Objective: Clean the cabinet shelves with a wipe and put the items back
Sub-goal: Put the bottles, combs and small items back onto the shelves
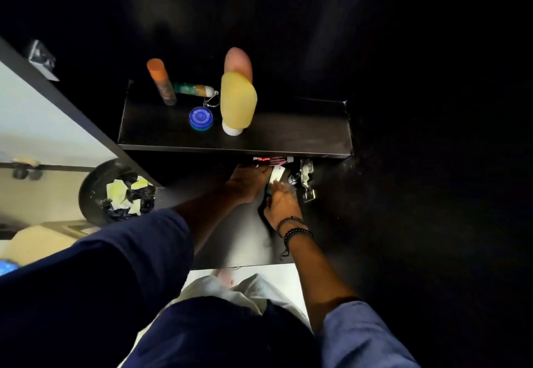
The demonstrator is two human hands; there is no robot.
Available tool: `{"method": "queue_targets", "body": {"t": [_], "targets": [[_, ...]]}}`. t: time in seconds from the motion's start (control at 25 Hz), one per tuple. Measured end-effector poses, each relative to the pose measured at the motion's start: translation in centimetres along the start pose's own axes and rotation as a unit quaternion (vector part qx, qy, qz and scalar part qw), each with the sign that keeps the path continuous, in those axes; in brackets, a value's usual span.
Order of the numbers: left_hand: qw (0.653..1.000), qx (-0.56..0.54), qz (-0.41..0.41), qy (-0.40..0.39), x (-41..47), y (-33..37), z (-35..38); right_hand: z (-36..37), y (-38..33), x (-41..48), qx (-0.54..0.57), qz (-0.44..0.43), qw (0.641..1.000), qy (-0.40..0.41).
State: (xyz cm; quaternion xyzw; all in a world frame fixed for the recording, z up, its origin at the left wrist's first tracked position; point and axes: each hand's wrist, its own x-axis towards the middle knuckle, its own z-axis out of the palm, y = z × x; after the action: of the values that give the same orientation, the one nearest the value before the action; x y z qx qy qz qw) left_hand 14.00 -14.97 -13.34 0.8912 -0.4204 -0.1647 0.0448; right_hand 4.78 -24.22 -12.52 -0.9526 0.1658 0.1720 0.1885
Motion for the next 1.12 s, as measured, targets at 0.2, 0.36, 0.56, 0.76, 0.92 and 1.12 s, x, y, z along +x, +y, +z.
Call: {"method": "queue_targets", "body": {"t": [0.2,0.36,0.56,0.76,0.92,1.12], "targets": [[0.995,-0.051,-0.088,-0.003,-2.7,-0.2,1.9,1.0,0.0,-2.6,0.077,0.033,0.996,0.033],[0.985,-0.094,-0.142,-0.033,-1.7,-0.1,2.0,2.5,-0.6,-2.0,0.088,0.061,0.994,-0.007],[0.985,-0.091,-0.135,-0.059,-3.5,-0.3,1.8,3.8,-1.8,-4.8,0.16,0.154,0.975,0.0],[0.985,-0.054,-0.16,-0.018,-7.8,-0.2,1.0,4.1,-2.6,-5.2,0.298,0.258,0.919,0.011],[0.968,-0.154,-0.186,0.061,-12.6,0.1,-0.3,3.5,-3.3,-6.5,0.462,0.264,0.846,0.05],[0.938,-0.238,-0.179,0.177,-18.9,1.8,-7.0,-3.0,-7.0,-10.2,0.512,0.174,0.833,0.116]]}}
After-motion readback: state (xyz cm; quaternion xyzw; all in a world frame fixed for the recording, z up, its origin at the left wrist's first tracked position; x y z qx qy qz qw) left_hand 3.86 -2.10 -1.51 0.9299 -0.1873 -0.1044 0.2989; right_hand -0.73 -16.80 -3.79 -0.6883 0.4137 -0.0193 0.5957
